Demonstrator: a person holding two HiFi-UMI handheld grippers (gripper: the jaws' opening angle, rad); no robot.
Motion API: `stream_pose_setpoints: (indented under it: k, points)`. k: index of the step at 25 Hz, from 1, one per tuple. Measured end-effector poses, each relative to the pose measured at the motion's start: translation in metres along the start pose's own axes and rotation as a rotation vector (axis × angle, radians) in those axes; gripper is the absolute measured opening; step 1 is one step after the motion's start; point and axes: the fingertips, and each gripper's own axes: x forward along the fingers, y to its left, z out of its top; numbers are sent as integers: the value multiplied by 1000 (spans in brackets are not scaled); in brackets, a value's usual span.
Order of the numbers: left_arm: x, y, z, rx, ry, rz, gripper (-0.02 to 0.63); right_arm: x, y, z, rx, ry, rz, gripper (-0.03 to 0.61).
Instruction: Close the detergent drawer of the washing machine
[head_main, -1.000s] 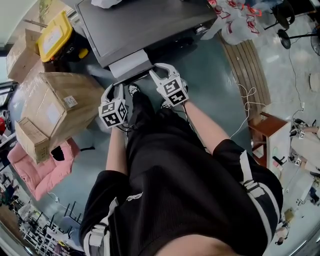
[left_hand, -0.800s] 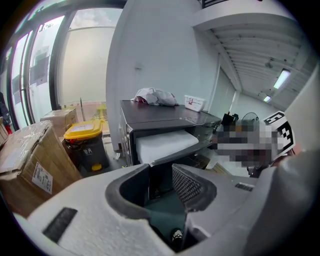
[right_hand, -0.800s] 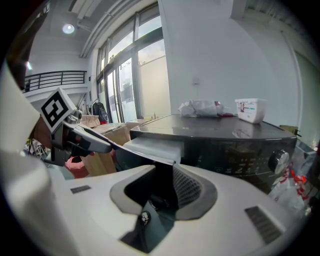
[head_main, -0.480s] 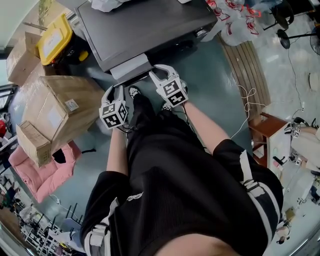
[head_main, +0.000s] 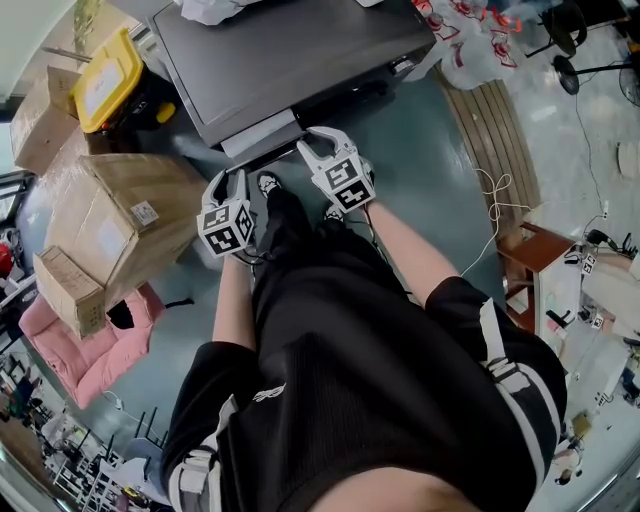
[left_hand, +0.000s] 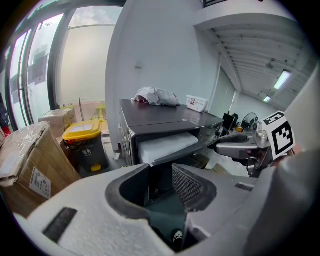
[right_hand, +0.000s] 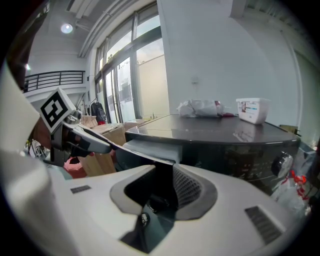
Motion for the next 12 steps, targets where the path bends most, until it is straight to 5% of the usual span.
stream_pose_setpoints:
  k: [12]
  points:
    - [5,4,4,-1,1,-8,143,6,-2,3,12,1,-13,98]
